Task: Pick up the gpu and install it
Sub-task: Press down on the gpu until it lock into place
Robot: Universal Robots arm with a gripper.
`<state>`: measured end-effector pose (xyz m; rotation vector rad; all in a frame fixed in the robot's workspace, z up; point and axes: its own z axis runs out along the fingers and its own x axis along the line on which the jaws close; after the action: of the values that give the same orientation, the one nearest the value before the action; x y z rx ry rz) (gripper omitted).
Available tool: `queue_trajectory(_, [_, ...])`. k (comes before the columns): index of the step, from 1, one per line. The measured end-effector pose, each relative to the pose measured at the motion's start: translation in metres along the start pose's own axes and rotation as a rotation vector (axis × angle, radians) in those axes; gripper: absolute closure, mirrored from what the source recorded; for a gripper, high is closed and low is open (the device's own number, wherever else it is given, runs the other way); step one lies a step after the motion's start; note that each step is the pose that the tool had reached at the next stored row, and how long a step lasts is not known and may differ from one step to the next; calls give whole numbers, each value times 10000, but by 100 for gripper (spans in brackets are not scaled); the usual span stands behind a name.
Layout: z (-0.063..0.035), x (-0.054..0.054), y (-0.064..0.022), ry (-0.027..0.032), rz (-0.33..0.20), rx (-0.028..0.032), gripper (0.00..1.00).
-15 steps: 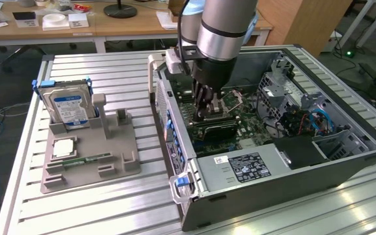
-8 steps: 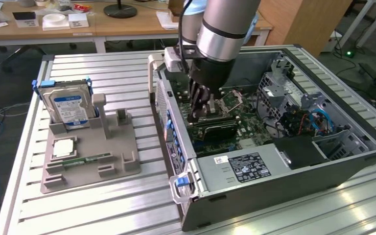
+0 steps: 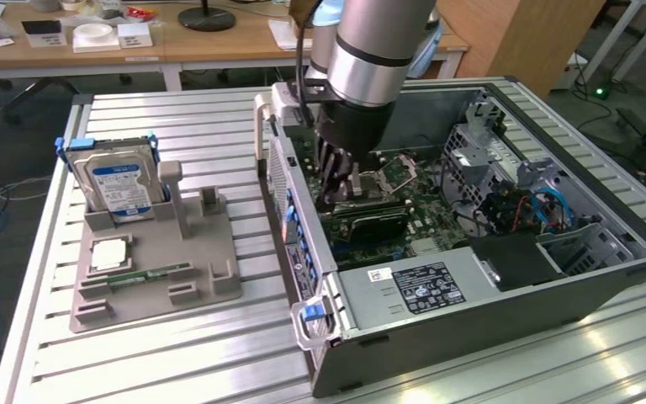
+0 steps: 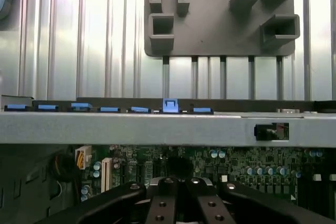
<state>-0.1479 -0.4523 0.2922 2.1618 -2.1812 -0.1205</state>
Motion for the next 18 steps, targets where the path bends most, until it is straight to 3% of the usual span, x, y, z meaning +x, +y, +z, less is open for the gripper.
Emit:
queue_trajectory(4, [11,1,94,3,-47,4,89])
queue_trajectory(11, [14,2,100,14,-110,22,89])
queue_trajectory(15, [18,1,85,17,-182,149,89])
queue_trajectory(18, [23,1,82,25,-245,305,89])
